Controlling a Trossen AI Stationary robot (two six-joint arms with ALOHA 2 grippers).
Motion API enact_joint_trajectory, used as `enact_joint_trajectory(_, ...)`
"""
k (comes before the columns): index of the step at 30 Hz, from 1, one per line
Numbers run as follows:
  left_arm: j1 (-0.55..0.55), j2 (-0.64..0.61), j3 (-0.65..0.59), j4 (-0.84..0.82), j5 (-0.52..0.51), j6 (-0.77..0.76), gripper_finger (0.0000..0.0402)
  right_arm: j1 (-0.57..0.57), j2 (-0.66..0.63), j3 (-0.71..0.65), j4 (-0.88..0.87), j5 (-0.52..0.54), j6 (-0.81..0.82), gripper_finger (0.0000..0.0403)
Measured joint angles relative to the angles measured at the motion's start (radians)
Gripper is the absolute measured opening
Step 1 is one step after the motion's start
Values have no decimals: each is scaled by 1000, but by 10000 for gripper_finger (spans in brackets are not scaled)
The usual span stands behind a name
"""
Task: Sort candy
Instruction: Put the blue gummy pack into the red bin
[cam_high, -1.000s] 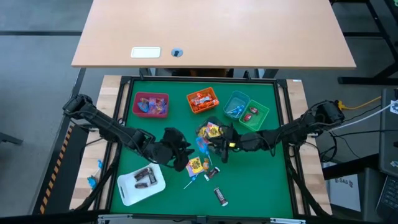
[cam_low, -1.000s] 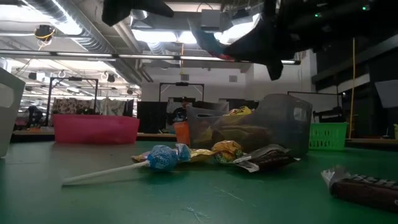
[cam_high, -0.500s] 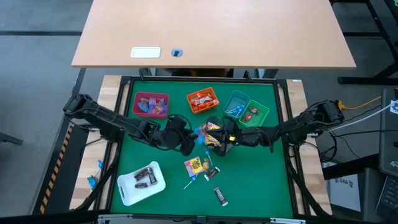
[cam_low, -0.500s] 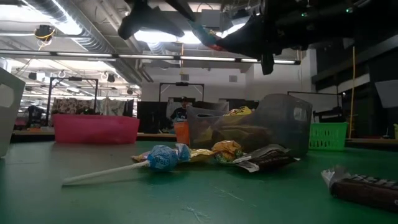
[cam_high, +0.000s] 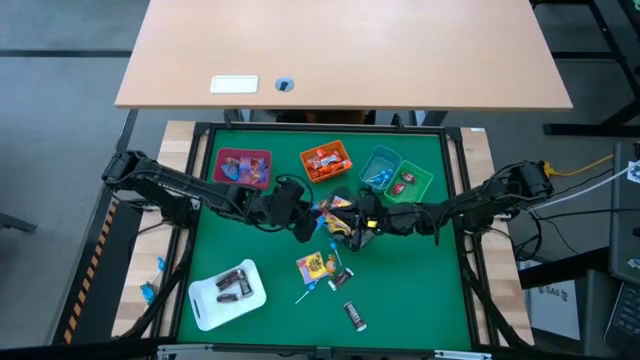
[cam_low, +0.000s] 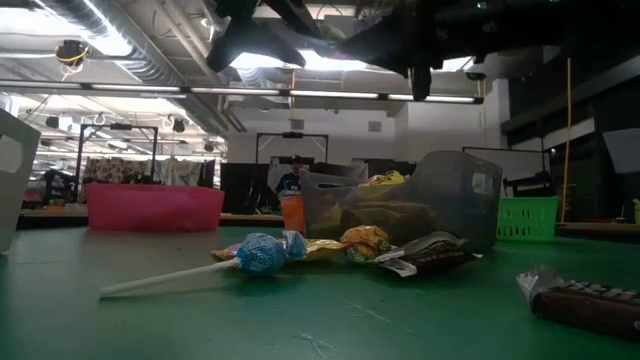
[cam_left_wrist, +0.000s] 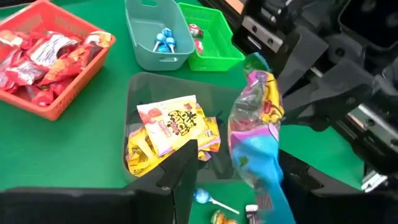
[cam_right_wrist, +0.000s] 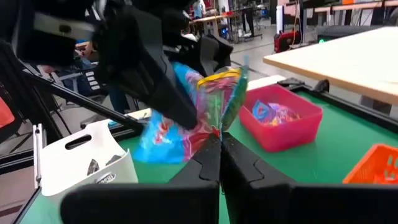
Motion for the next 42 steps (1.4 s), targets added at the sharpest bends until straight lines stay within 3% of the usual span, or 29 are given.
enact_joint_trajectory(4, -3, 0, 0, 1, 3, 50, 116, 0, 0, 9, -6, 0, -23, 2)
enact_joint_trajectory(12, -5, 0, 0, 1, 4, 118, 10, 0, 0, 10, -25, -2, -23, 2)
enact_joint_trajectory(17, 7, 0, 0, -14, 9, 135, 3, 0, 0, 10, -25, -49, -23, 24)
enact_joint_trajectory(24, 61, -21, 0, -64, 52, 226, 0, 0, 0, 10, -25, -83, -22, 115)
enact_joint_trajectory(30, 141, -117, 0, -252, 57, 276, 0, 0, 0, 10, -25, -176, -21, 156)
enact_joint_trajectory(42, 290, -299, 1, -895, 16, 279, 0, 1, -1, 11, -188, -526, 0, 154)
